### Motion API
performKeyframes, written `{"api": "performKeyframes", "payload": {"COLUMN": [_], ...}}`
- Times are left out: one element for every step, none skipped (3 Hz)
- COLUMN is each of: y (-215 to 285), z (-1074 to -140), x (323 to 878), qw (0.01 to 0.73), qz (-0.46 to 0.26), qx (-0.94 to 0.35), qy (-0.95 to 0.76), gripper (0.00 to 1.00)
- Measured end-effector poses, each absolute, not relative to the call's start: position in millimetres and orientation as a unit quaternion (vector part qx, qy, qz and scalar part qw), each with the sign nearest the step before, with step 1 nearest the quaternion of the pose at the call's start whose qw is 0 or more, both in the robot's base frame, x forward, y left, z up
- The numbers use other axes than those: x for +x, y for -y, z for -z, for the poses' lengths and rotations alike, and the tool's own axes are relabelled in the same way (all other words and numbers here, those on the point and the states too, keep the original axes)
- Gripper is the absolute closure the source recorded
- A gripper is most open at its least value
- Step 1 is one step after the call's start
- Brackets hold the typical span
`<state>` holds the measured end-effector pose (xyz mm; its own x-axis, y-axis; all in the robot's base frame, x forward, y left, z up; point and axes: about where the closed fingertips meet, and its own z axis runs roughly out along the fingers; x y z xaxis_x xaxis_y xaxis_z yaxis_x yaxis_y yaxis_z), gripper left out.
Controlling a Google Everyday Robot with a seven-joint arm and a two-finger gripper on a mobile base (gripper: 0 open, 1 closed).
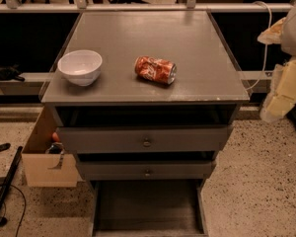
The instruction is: Place coke can into bottom drawer
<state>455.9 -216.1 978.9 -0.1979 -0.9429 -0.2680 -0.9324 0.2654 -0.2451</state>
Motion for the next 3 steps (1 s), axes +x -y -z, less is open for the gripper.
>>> {"api": "performKeyframes", "payload": {"y": [216.2, 204.8, 175.0], "z": [-974.3, -964.9, -956.3], "x": [500.0, 549.7, 588.9], "qw": [0.217, 0.251, 0.284], "qz": [-0.023, -0.068, -0.082], "qx": [-0.621, -0.621, -0.574], "qy": [-0.753, -0.740, -0.764], "gripper": [0.00, 0.00, 0.00]}}
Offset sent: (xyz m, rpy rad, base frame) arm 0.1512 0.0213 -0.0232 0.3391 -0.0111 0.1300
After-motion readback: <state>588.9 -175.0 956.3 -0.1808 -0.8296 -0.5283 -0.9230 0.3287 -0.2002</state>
